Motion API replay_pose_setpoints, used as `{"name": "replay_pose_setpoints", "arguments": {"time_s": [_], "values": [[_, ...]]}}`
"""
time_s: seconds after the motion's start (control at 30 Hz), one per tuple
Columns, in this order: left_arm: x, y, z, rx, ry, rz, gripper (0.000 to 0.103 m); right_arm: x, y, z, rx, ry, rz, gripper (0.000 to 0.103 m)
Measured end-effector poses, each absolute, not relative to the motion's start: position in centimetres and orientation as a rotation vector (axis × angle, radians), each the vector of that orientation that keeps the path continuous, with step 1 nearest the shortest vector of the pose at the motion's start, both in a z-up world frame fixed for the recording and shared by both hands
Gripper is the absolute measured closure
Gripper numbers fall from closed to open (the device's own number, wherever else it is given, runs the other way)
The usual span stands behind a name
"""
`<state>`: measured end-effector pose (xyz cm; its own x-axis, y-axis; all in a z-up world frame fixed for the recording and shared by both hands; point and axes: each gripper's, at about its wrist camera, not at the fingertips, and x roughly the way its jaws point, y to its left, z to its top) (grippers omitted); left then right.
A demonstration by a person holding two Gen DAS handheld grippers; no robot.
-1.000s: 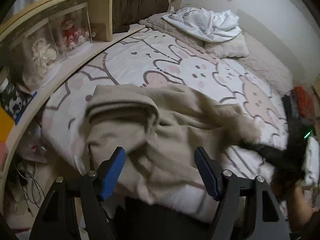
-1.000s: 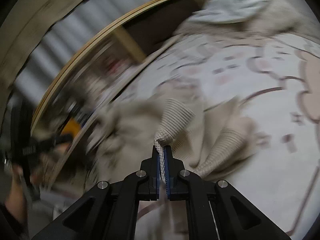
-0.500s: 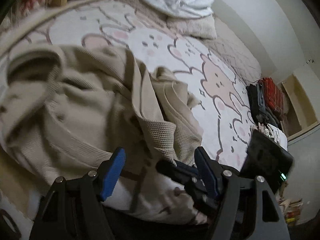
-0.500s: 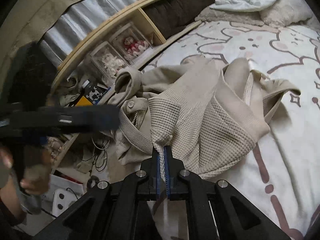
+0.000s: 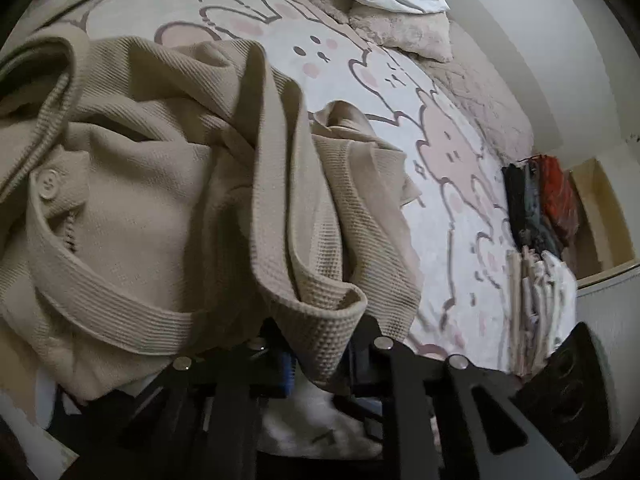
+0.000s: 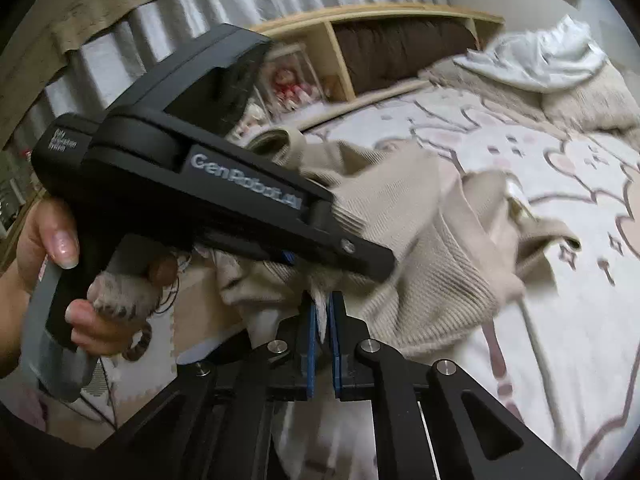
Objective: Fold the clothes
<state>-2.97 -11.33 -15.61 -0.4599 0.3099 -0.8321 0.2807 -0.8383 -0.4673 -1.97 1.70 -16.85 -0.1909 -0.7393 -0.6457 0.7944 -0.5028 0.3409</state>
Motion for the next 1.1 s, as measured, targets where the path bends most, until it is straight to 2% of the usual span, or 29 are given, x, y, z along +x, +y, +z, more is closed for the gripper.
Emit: {"name": "replay_pose_setpoints", "arguments": {"time_s": [0.03,0.07,0.13,0.23,0.37,0.4,0.47,0.53,0.77,0.87,0.97,1.1], "values": [[-2.7,-11.6,-15.7,-1.63,-0.875,2.541,0.087,-2.0,2.1,-16.8,0.974,0.088,-1.884,0.083],[-2.5,-11.9,-15.9,-1.637,-0.863,2.565,0.089,-2.2,2.9,-16.8,0.992,0.077,-1.914,0.059],[-1.7,-12.6,-16.1,-1.666,-0.821,2.619,0.092,-2.6,4.6,-16.6,1.024,0.047,-1.974,0.032],[0.1,-13.9,-16.1,-1.708,-0.765,2.71,0.092,-4.8,7.9,-15.8,1.073,-0.07,-2.058,0.032],[1.9,-16.3,-15.3,-1.718,-0.664,2.864,0.092,-9.4,11.8,-14.9,1.154,-0.332,-2.105,0.032],[2.2,-17.0,-15.3,-1.721,-0.669,2.873,0.092,-10.4,12.3,-14.7,1.169,-0.394,-2.103,0.034],[2.9,-17.8,-15.4,-1.74,-0.648,2.901,0.092,-13.0,12.4,-14.4,1.215,-0.522,-2.071,0.042],[3.4,-18.7,-15.6,-1.758,-0.641,2.928,0.092,-14.9,12.2,-14.4,1.247,-0.628,-2.027,0.044],[3.4,-21.1,-16.1,-1.77,-0.705,2.982,0.092,-17.2,10.9,-16.7,1.42,-0.78,-1.973,0.046],[2.9,-21.2,-16.0,-1.759,-0.673,2.997,0.092,-15.4,12.0,-15.9,1.315,-0.663,-2.078,0.046],[2.4,-20.9,-15.9,-1.753,-0.577,3.021,0.092,-11.9,12.5,-14.5,1.146,-0.199,-2.263,0.046],[2.0,-20.9,-16.1,-1.749,-0.524,3.033,0.092,-6.9,12.0,-15.8,0.961,0.466,-2.295,0.046]]}}
